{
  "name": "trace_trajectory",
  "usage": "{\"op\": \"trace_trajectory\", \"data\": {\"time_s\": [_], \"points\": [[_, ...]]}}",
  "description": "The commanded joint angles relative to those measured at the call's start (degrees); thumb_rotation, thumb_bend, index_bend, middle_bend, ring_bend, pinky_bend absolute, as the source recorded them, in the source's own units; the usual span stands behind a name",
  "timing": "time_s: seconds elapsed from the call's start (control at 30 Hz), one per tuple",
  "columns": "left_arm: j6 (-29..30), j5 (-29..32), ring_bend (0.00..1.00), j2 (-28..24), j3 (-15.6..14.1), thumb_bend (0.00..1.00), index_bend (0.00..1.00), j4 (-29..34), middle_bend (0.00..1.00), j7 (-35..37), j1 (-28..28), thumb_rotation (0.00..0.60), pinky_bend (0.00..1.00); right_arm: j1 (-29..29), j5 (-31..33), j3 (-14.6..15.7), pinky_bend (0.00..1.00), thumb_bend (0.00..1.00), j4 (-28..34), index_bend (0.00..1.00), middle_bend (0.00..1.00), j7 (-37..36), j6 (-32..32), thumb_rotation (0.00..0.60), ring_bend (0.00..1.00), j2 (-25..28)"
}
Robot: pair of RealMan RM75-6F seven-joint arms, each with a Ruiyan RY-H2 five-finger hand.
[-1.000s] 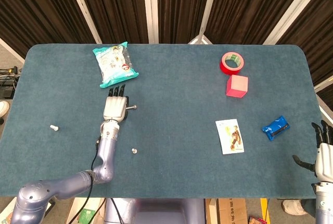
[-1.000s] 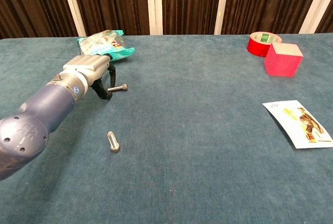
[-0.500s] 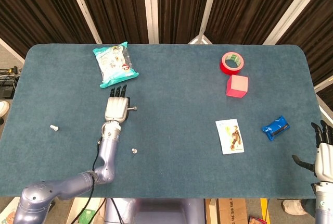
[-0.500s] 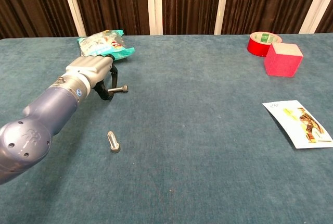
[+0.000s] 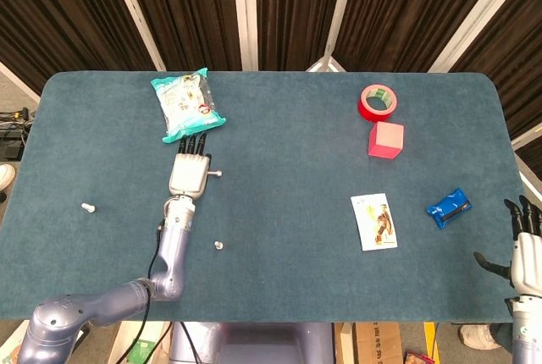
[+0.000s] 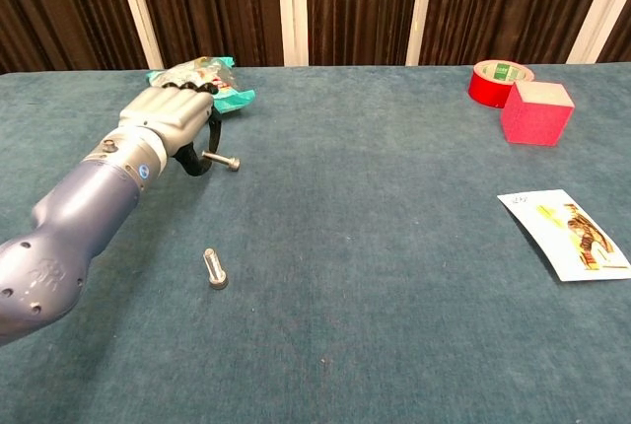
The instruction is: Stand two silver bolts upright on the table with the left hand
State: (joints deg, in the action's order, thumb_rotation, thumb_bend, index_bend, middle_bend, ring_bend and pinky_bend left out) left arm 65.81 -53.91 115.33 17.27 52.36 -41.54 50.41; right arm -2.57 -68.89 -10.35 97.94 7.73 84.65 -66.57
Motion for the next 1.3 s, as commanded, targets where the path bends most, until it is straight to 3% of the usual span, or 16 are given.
{"op": "trace_trajectory", "data": {"time_s": [0.03, 0.53, 0.97, 1.3], "points": [[2.01, -2.48, 0.0, -0.78, -1.84, 0.53, 0.55, 0.75, 0.0, -2.2, -0.56, 0.6, 0.0, 0.01, -0.14, 0.1, 0.0, 0.01, 0.18, 0.13, 0.03, -0.26, -0.16, 0.6, 0.02, 0.13], [0.42, -2.82, 0.0, -3.05, -1.87, 0.53, 0.55, 5.2, 0.0, -4.26, -2.06, 0.6, 0.0, 0.11, -0.16, 0.11, 0.0, 0.01, 0.41, 0.13, 0.03, -0.54, -0.14, 0.6, 0.02, 0.41], [0.1, -3.02, 0.0, -2.94, -0.37, 0.53, 0.55, 5.55, 0.0, -3.18, -2.12, 0.6, 0.0, -0.05, 0.02, 0.11, 0.0, 0.01, 0.18, 0.13, 0.03, -0.41, -0.39, 0.6, 0.02, 0.28], [-0.4, 0.28, 0.0, -4.09, 1.76, 0.53, 0.54, 8.54, 0.0, -6.87, -1.71, 0.6, 0.0, -0.07, -0.1, 0.21, 0.0, 0.01, 0.17, 0.13, 0.03, -0.33, -0.38, 0.6, 0.02, 0.18]]}}
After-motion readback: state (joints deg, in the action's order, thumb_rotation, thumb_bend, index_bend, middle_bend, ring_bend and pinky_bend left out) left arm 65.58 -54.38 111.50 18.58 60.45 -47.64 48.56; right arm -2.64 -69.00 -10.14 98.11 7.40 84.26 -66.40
